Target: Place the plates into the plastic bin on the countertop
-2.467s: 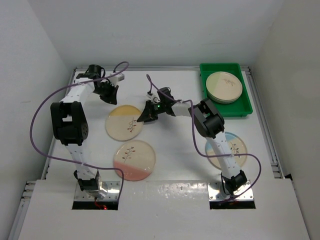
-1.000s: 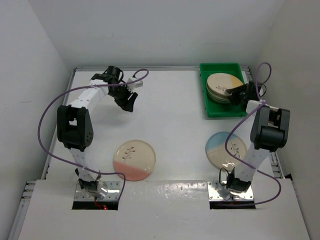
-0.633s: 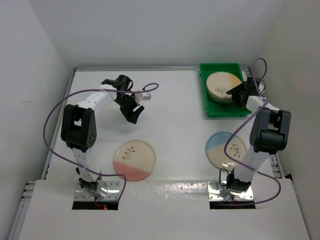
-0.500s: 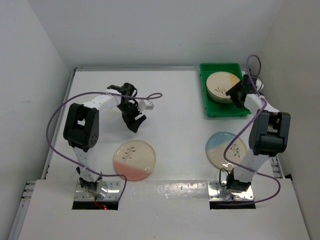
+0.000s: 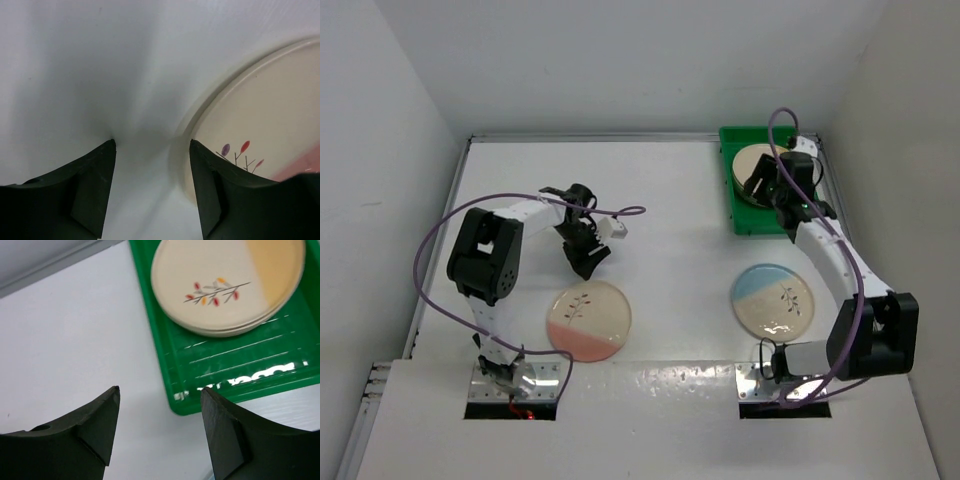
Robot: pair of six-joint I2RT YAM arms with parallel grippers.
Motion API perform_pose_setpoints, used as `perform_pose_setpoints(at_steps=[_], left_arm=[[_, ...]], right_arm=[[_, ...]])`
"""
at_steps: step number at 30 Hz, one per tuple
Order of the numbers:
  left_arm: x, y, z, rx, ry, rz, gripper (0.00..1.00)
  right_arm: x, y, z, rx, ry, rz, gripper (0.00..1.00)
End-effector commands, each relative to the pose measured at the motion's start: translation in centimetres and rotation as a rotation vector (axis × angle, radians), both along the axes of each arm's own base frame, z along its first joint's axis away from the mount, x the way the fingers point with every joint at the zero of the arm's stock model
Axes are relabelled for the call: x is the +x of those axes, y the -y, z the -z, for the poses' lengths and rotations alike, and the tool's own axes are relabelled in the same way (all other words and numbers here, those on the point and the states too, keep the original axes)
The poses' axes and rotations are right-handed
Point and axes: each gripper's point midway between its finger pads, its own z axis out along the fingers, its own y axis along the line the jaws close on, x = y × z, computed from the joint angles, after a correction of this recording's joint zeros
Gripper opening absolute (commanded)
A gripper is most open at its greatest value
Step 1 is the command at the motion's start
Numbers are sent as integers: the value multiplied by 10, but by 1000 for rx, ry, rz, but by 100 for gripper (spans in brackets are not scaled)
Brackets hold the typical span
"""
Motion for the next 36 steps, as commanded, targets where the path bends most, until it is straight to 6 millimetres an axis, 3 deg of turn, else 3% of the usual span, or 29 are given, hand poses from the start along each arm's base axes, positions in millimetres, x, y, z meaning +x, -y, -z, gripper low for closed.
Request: perform_pose_setpoints(at_steps=[1, 8, 12, 16, 18, 20, 21, 22, 24, 26, 28, 29, 30, 31, 33, 35, 36], left_arm=[[-23, 6, 4, -39, -48, 46, 64], [-23, 12, -21, -63, -29, 75, 57], [-36, -6, 2, 62, -39, 41, 57], [-74, -9, 37, 164, -158, 47, 54], [-86, -13, 50, 224, -180, 27, 43], [-84, -11, 53, 224, -179, 3, 31], [-77, -8, 52, 214, -160, -8, 13], [-65, -7, 49, 212, -132, -42, 2], [-51, -3, 43, 178, -110, -67, 0], [-25, 3, 20, 84, -58, -103, 0], [-5, 21, -22, -61, 14, -84, 0], [1, 26, -39, -112, 45, -61, 0], [7, 28, -52, -127, 83, -50, 0], [16, 30, -76, -158, 135, -46, 0], [21, 34, -92, -183, 175, -31, 0], [19, 32, -94, -181, 175, -23, 0], [20, 29, -94, -180, 176, -32, 0]], right_arm=[[-9, -20, 7, -8, -7, -75, 65], [-24, -43, 14, -6, -23, -131, 65], [-31, -46, 20, -26, -33, -141, 65], [-32, -47, 17, -34, -26, -151, 65], [-35, -54, 21, -51, -37, -182, 65], [-36, -66, 27, -73, -45, -266, 65], [-37, -76, 30, -73, -46, -314, 67], [-43, -102, 37, -28, -64, -454, 71], [-52, -123, 63, -13, -144, -591, 74], [-78, -161, 88, 44, -281, -800, 74], [-91, -184, 101, 27, -330, -909, 74], [-105, -208, 109, 35, -346, -1004, 74], [-113, -220, 116, 74, -367, -1063, 74], [-117, -238, 110, 127, -336, -1131, 74], [-135, -264, 123, 223, -392, -1219, 74], [-140, -286, 124, 296, -383, -1283, 74], [-145, -293, 135, 317, -419, -1283, 74]])
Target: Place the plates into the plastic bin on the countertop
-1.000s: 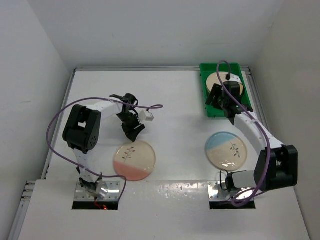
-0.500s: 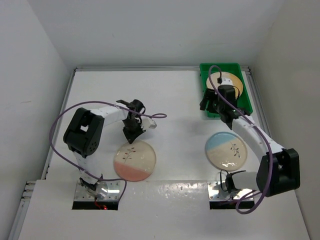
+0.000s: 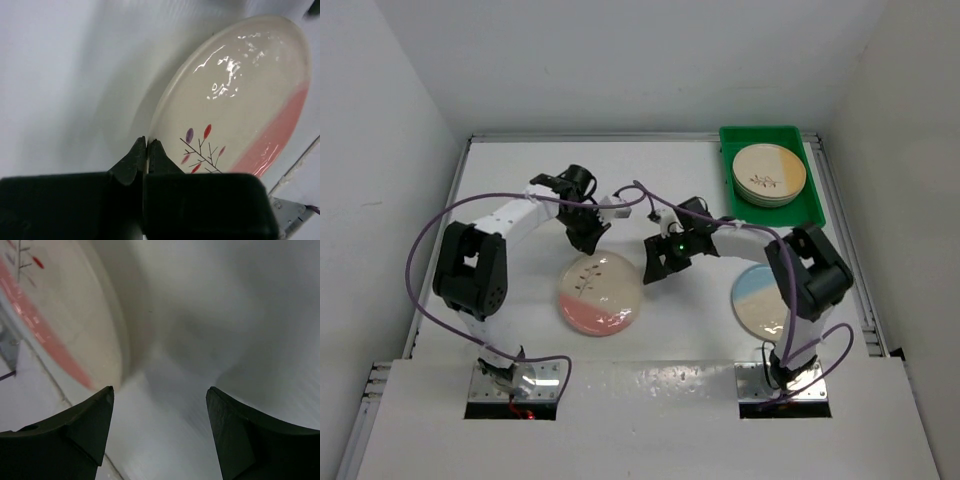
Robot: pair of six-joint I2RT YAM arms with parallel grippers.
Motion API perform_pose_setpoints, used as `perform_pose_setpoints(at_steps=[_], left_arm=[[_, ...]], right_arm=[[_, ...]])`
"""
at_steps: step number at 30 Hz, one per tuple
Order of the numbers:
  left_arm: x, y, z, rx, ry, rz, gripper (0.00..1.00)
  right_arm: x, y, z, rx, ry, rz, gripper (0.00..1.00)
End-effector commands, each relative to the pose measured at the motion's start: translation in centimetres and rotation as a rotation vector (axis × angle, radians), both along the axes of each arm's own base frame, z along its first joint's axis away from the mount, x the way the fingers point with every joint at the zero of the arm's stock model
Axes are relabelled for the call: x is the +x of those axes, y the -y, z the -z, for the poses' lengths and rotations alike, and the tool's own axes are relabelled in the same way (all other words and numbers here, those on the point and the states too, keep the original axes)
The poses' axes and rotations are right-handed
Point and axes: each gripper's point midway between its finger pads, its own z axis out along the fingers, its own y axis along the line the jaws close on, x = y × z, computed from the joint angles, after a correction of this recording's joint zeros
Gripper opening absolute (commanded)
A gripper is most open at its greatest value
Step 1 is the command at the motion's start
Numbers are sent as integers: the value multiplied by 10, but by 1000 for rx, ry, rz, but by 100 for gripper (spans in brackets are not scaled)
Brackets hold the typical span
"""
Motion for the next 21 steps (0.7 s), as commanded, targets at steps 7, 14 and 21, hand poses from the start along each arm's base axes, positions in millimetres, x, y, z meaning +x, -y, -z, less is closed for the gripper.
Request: perform_pose_setpoints(at_steps=[7, 14, 21], left_arm=[[5, 7, -20, -78, 61, -1, 0], [14, -3, -13, -65, 73, -42, 0], [84, -25, -88, -129, 253, -231, 49]], right_arm=[[6, -92, -5, 359, -169, -103, 60], [3, -89, -22, 405, -192, -81, 0], [58, -69, -106, 551, -108, 62, 0]])
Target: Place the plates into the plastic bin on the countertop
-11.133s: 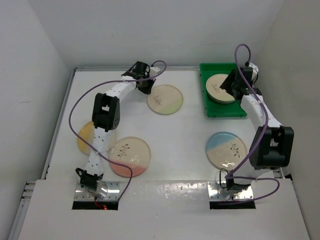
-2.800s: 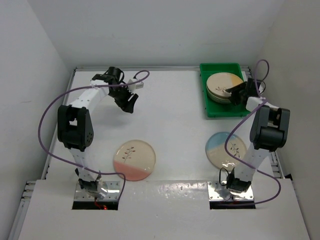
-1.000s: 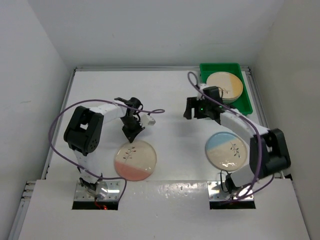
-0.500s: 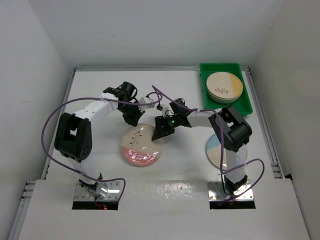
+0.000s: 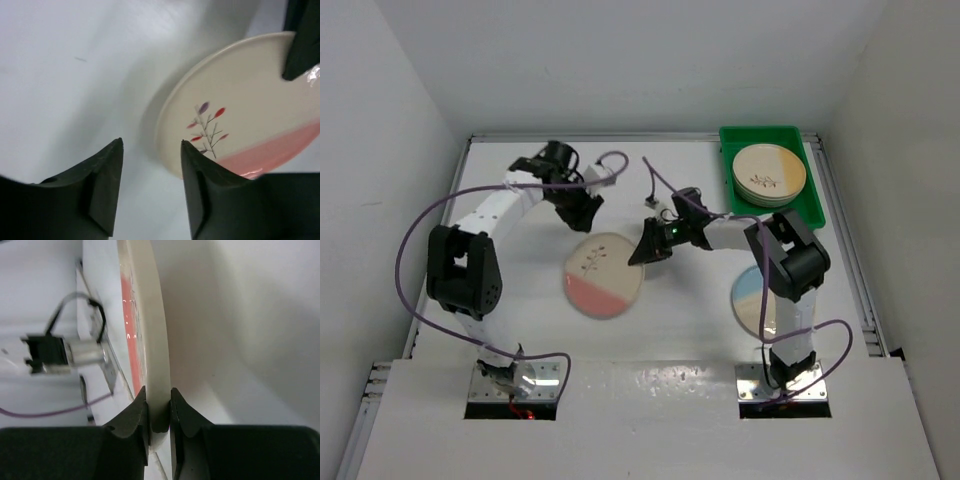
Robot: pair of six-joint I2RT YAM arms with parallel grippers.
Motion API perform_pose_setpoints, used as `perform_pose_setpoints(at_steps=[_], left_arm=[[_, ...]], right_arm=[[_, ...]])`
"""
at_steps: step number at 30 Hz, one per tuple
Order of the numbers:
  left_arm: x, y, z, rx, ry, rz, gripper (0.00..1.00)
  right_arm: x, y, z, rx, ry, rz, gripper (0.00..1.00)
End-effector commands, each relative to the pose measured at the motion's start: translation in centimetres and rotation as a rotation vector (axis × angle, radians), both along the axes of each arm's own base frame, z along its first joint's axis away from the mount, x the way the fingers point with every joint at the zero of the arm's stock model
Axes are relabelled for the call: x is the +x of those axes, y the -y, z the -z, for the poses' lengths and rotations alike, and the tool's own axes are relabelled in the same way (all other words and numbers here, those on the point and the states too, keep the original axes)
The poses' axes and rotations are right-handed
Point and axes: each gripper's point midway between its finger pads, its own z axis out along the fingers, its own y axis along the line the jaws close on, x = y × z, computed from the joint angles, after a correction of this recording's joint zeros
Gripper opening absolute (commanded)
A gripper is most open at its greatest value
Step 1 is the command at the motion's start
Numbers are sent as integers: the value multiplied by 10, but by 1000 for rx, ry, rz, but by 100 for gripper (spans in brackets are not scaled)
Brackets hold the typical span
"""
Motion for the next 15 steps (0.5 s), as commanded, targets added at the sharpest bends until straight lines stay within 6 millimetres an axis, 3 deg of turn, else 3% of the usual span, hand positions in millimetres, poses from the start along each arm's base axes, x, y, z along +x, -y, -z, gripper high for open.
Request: perform_pose_setpoints(at_steps=[1, 3, 4, 5, 6, 7, 8, 9, 10, 11, 12, 15], left_arm=[[62, -21, -76, -118, 183, -181, 54], [77, -31, -101, -161, 232, -231, 68], [88, -38, -122, -177, 282, -258, 69], [96, -52, -132, -190, 305, -310, 70], [99, -59, -139, -195, 319, -332, 73], [103, -63, -145, -199, 341, -341, 73], [107, -67, -145, -201, 340, -357, 73], [108, -73, -145, -189, 344, -374, 73], [107, -75, -140, -177, 335, -382, 73], [103, -75, -130, -171, 311, -384, 73], [100, -74, -128, -176, 304, -369, 73], [90, -70, -116, -187, 271, -360, 73]], right_arm=[[68, 12, -102, 189, 162, 146, 0], [98, 39, -129, 239, 212, 247, 0], [115, 60, -134, 254, 141, 359, 0], [141, 86, -152, 302, 224, 443, 0], [157, 118, -158, 312, 232, 541, 0], [174, 138, -159, 324, 178, 686, 0], [182, 156, -160, 331, 183, 759, 0], [205, 210, -161, 319, 200, 930, 0], [211, 226, -165, 335, 183, 1000, 0], [222, 252, -156, 315, 194, 1134, 0], [229, 288, -157, 311, 203, 1234, 0], [240, 342, -152, 281, 211, 1442, 0]])
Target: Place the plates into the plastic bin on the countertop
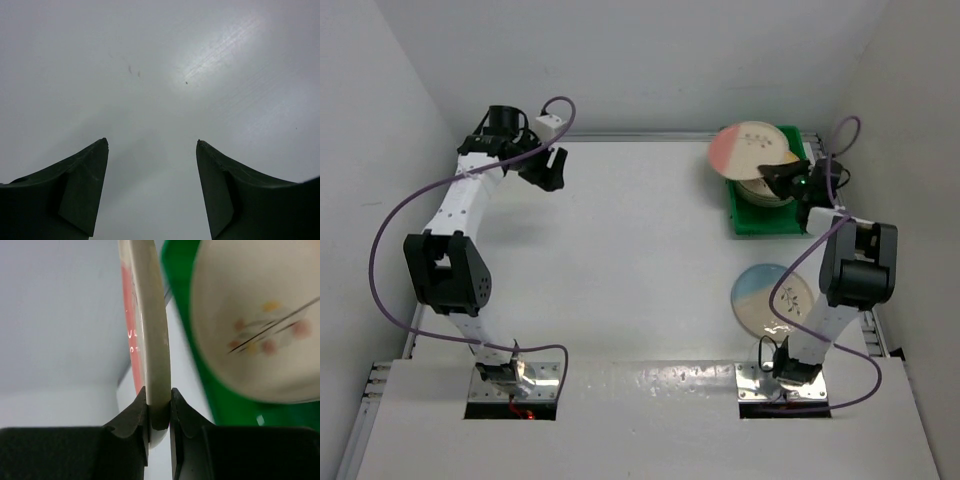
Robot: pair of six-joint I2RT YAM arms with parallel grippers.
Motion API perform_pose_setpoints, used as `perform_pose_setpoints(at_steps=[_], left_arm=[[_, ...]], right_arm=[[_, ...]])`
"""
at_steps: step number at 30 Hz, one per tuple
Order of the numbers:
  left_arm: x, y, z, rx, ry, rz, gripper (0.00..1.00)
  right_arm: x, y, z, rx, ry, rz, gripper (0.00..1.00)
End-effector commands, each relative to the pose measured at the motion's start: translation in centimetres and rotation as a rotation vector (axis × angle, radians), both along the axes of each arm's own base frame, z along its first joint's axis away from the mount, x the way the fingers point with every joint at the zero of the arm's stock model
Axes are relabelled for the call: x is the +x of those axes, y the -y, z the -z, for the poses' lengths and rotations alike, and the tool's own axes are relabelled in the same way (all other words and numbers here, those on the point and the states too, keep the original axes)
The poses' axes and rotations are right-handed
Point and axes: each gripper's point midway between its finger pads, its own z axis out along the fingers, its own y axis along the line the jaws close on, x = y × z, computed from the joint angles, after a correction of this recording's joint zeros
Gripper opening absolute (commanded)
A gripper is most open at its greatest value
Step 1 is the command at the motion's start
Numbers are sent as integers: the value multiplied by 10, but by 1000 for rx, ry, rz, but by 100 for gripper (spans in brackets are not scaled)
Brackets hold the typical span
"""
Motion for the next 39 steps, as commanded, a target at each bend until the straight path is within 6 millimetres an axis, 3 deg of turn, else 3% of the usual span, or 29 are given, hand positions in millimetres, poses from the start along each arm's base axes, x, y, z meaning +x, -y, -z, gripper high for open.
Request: perform_pose_setpoints(at_steps=[1, 4, 7, 12, 13, 14, 16, 21, 23, 28, 29, 30, 31, 32, 33, 37, 39], left_arm=[[-16, 10, 4, -36, -32, 22, 73], [-20, 10, 10, -35, -42, 22, 73], [-25, 9, 16, -30, -55, 28, 73], [-25, 9, 15, -24, -42, 34, 73], [-25, 9, 15, -24, -42, 34, 73], [-25, 9, 15, -24, -42, 34, 73], [-25, 11, 18, -37, -55, 34, 73], [-23, 16, 21, -44, -63, 50, 73], [-22, 18, 26, -26, -72, 47, 73], [-22, 29, 23, 2, -53, 82, 73], [-22, 29, 23, 2, -53, 82, 73], [-22, 29, 23, 2, -53, 82, 73], [-23, 32, 19, 2, -44, 91, 73], [-23, 33, 19, 2, -44, 91, 73], [-23, 33, 19, 2, -44, 91, 73], [-27, 41, 23, -2, -57, 105, 73], [-30, 45, 26, -1, -67, 114, 73]], right_arm=[[19, 50, -47, 34, 122, 239, 0], [30, 83, -36, 20, 76, 349, 0], [40, 94, -19, -30, 24, 350, 0], [34, 96, 0, -94, -67, 342, 3], [27, 95, 11, -102, -120, 345, 6], [21, 96, 8, -112, -127, 357, 10], [5, 107, 24, -171, -210, 416, 32], [-17, 119, 41, -321, -333, 420, 57], [-18, 122, 36, -407, -339, 392, 59], [-47, 124, 8, -694, -363, 324, 63], [-70, 126, 13, -746, -428, 308, 45], [-81, 131, 14, -772, -454, 326, 27], [-93, 135, -6, -782, -429, 364, 10], [-109, 137, 0, -788, -480, 363, 0], [-139, 144, 12, -802, -544, 391, 0], [-217, 168, 64, -825, -788, 441, 0], [-238, 175, 80, -819, -873, 437, 0]])
